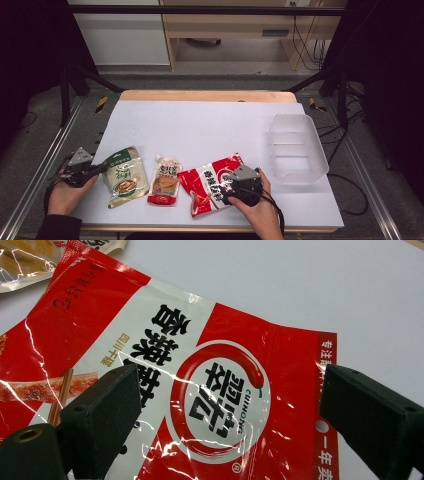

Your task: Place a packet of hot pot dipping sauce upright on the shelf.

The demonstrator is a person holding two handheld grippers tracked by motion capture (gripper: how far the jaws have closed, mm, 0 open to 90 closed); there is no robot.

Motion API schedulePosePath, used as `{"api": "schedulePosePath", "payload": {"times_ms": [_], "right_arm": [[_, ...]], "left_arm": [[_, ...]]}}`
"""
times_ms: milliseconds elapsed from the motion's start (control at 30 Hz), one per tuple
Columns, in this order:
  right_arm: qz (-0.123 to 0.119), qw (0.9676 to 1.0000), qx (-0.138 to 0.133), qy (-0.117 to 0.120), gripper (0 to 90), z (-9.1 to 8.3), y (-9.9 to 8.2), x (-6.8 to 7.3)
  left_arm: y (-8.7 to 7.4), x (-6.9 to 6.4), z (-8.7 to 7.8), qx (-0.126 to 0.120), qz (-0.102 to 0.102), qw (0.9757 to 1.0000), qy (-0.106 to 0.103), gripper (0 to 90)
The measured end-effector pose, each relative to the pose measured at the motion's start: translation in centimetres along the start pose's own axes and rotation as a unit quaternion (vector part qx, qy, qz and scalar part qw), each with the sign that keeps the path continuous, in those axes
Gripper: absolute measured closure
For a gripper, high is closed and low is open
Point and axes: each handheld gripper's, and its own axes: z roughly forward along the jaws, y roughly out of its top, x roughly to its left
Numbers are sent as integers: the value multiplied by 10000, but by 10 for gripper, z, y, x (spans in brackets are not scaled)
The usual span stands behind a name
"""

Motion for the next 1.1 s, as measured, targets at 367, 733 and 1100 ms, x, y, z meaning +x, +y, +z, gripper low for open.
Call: {"api": "schedulePosePath", "payload": {"times_ms": [367,733,1100], "right_arm": [[58,10000,-55,26,103,-2,1,1],[163,9995,-239,126,103,-9,1,-1],[246,9989,-381,133,103,-19,5,-6]], "left_arm": [[19,-13,-44,-475,174,9987,-85,900],[49,-45,-83,-604,780,9947,-284,900],[79,-70,-119,-705,1313,9886,-209,900]]}}
